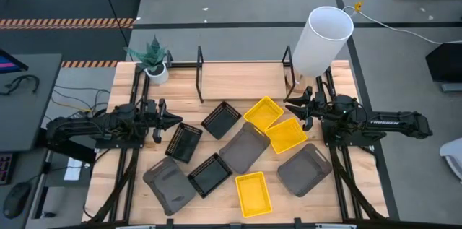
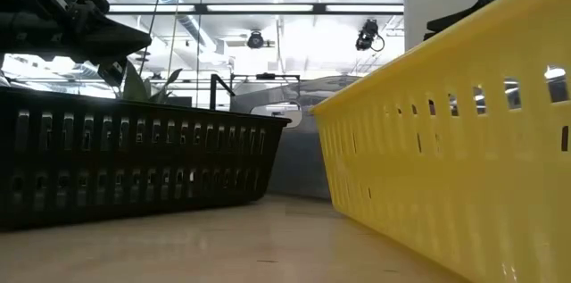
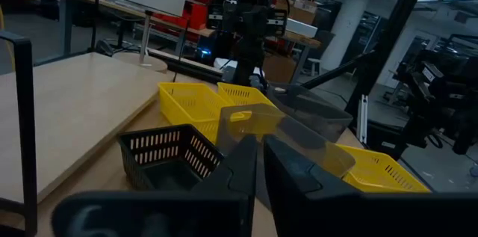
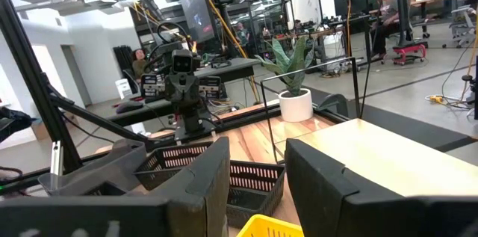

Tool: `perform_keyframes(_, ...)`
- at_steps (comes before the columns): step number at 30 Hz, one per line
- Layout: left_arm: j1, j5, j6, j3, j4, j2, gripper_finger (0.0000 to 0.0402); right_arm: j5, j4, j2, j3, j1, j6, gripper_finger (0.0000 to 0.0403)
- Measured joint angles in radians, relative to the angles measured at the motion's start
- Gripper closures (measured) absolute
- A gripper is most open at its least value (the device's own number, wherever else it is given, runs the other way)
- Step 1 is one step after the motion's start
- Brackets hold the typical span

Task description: Stack baskets on shelf by color

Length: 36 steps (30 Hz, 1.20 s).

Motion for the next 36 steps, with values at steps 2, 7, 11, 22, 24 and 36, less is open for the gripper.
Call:
perform_keyframes(2,0.0,0.0,0.0,0.0,0.0,0.0,0.0366,0.0,0.0,0.0,0.0,0.0,0.0,0.0267)
perform_keyframes(7,0.0,0.0,0.0,0.0,0.0,0.0,0.0373,0.0,0.0,0.0,0.0,0.0,0.0,0.0267)
perform_keyframes(11,0.0,0.0,0.0,0.0,0.0,0.0,0.0376,0.0,0.0,0.0,0.0,0.0,0.0,0.0267)
perform_keyframes(22,0.0,0.0,0.0,0.0,0.0,0.0,0.0366,0.0,0.0,0.0,0.0,0.0,0.0,0.0267)
perform_keyframes(24,0.0,0.0,0.0,0.0,0.0,0.0,0.0369,0.0,0.0,0.0,0.0,0.0,0.0,0.0267)
perform_keyframes(36,0.0,0.0,0.0,0.0,0.0,0.0,0.0371,0.0,0.0,0.0,0.0,0.0,0.0,0.0267)
